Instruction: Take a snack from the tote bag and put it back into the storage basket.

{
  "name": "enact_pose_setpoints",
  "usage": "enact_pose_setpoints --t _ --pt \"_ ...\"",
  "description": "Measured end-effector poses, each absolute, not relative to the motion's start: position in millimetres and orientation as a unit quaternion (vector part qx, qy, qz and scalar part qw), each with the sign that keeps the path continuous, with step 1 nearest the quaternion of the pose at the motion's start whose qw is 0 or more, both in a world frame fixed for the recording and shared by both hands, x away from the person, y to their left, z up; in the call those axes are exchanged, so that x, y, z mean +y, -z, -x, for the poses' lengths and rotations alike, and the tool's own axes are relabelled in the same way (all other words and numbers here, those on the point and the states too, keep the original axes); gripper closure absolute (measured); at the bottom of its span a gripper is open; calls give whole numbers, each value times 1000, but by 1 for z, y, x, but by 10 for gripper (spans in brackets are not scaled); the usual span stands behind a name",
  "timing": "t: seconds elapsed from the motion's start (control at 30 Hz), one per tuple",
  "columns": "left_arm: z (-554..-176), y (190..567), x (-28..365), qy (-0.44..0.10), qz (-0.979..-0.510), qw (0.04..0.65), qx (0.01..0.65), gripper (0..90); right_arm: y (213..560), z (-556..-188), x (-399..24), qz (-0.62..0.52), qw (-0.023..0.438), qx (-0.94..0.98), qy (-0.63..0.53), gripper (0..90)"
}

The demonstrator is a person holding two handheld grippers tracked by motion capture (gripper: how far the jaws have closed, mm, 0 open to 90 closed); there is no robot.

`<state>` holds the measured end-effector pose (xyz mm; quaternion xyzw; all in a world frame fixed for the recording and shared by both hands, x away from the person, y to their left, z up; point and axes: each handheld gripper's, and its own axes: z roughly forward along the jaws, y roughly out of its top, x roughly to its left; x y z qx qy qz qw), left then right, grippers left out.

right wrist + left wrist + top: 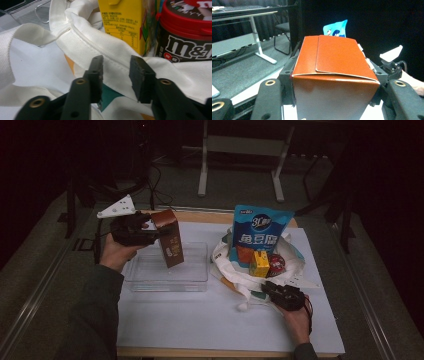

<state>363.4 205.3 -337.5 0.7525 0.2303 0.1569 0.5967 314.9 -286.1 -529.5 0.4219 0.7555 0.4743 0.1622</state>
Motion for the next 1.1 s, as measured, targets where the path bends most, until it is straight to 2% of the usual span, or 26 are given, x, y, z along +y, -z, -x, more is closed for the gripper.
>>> enact_pose_setpoints --t 0.1,0.33,1.1 --pt "-363 339 210 -159 -755 593 231 423 531 -314 -284 -424 179 763 -455 812" --pt "-361 342 218 -161 -759 589 227 423 535 -315 -278 -427 202 772 -425 895" --pt "-353 357 238 -170 -789 546 225 424 538 -318 -272 -428 203 787 -396 895"
